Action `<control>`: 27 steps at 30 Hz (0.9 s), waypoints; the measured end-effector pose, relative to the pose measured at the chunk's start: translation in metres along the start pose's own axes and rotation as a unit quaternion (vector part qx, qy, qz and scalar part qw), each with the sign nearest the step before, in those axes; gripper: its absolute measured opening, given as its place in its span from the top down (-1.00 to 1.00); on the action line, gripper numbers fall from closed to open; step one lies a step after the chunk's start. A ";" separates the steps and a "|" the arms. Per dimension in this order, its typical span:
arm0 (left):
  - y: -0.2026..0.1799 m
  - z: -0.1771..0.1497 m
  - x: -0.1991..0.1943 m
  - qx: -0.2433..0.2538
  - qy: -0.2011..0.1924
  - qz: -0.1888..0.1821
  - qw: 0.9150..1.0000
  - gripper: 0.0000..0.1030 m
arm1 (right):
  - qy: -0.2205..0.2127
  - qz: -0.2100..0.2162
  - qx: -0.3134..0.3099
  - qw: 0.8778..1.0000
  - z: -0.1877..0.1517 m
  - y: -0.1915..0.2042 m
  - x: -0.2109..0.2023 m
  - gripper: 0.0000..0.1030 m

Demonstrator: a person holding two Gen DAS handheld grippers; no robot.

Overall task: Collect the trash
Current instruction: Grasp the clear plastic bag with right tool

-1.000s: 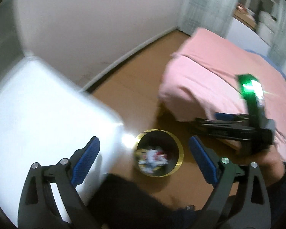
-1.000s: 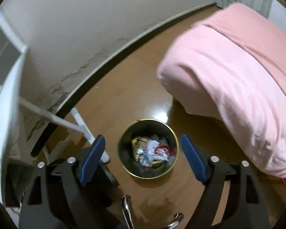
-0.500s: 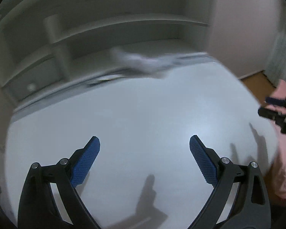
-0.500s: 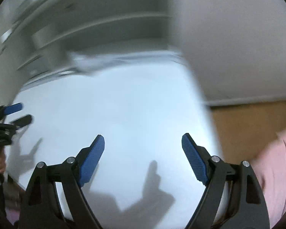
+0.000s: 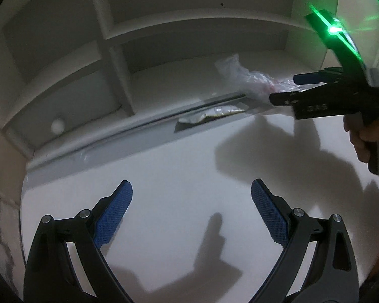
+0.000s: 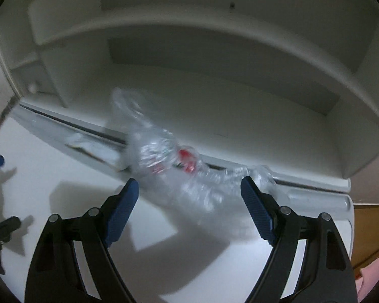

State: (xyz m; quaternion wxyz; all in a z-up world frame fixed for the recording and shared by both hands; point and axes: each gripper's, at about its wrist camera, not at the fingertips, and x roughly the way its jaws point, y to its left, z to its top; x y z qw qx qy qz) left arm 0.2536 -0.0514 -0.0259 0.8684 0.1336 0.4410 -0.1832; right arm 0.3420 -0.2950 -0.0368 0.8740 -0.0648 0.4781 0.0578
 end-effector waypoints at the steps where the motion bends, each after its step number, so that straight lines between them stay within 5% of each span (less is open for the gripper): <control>1: 0.001 0.004 0.007 0.005 0.000 0.000 1.000 -0.79 | 0.005 -0.005 -0.002 1.000 0.003 -0.002 0.008 -0.52; 6: 0.006 0.028 0.031 0.014 -0.006 -0.003 1.000 -0.79 | 0.014 0.023 0.021 0.999 0.010 -0.011 0.024 0.42; 14: 0.005 0.061 0.065 0.078 0.006 0.012 0.997 -0.77 | -0.038 0.053 0.038 0.997 -0.009 -0.021 -0.035 0.47; 22: 0.021 0.078 0.098 -0.057 0.064 -0.028 0.996 -0.77 | -0.062 0.094 0.095 0.989 -0.053 -0.060 -0.085 0.46; 27: 0.009 0.088 0.104 -0.079 0.074 -0.017 0.994 -0.81 | -0.063 0.107 0.107 0.986 -0.075 -0.064 -0.096 0.46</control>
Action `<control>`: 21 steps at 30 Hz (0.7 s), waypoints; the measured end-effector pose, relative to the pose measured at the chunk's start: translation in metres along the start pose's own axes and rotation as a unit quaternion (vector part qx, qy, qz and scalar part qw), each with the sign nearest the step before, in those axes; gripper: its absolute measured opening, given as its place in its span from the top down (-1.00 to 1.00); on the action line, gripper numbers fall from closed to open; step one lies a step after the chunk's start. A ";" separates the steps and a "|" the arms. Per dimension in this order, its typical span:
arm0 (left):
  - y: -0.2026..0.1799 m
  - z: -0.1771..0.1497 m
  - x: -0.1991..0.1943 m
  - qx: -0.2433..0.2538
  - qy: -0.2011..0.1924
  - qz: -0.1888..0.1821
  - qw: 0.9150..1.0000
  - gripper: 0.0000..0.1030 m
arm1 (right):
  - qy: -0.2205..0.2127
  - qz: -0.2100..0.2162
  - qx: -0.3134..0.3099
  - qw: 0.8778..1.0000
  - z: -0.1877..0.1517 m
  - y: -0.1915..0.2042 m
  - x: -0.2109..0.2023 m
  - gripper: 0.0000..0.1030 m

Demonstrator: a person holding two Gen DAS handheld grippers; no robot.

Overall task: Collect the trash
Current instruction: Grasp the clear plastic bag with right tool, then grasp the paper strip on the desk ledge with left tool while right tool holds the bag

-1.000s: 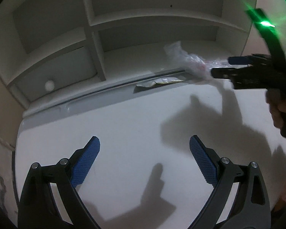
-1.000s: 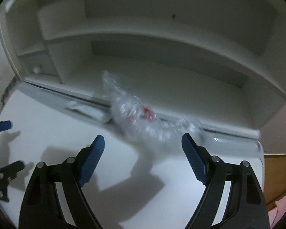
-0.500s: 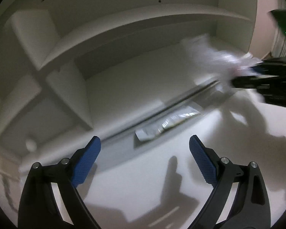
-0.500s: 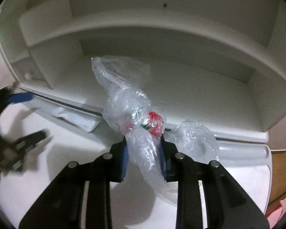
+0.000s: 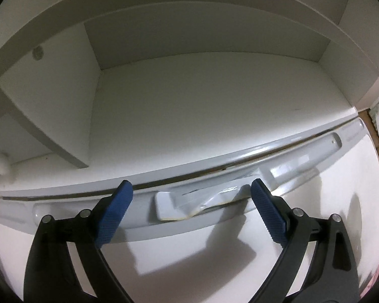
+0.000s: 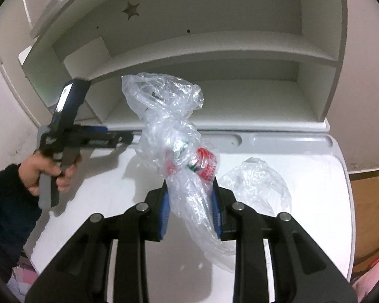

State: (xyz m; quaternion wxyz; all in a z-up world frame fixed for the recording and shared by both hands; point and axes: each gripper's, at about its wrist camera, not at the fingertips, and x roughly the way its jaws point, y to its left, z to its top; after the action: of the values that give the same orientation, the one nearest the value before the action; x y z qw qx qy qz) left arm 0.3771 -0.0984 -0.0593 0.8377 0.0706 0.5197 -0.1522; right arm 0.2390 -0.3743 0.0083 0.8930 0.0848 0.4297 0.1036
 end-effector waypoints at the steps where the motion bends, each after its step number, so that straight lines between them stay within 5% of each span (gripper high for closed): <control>1: -0.004 0.001 0.002 0.002 0.004 0.009 1.000 -0.87 | 0.002 0.003 0.000 1.000 -0.004 0.000 -0.001 0.46; 12: -0.030 0.012 0.009 -0.034 0.023 0.061 0.997 -0.81 | -0.002 0.014 0.013 1.000 -0.032 -0.018 -0.020 0.46; 21: -0.050 0.002 -0.002 0.003 0.011 0.062 0.998 -0.05 | -0.005 0.015 0.020 1.000 -0.036 -0.025 -0.028 0.46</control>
State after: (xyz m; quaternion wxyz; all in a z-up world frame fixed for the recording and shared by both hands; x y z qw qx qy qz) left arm 0.3611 -0.1461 -0.0544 0.8394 0.1068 0.5234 -0.1001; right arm 0.1965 -0.4038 0.0008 0.8917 0.1098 0.4256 0.1080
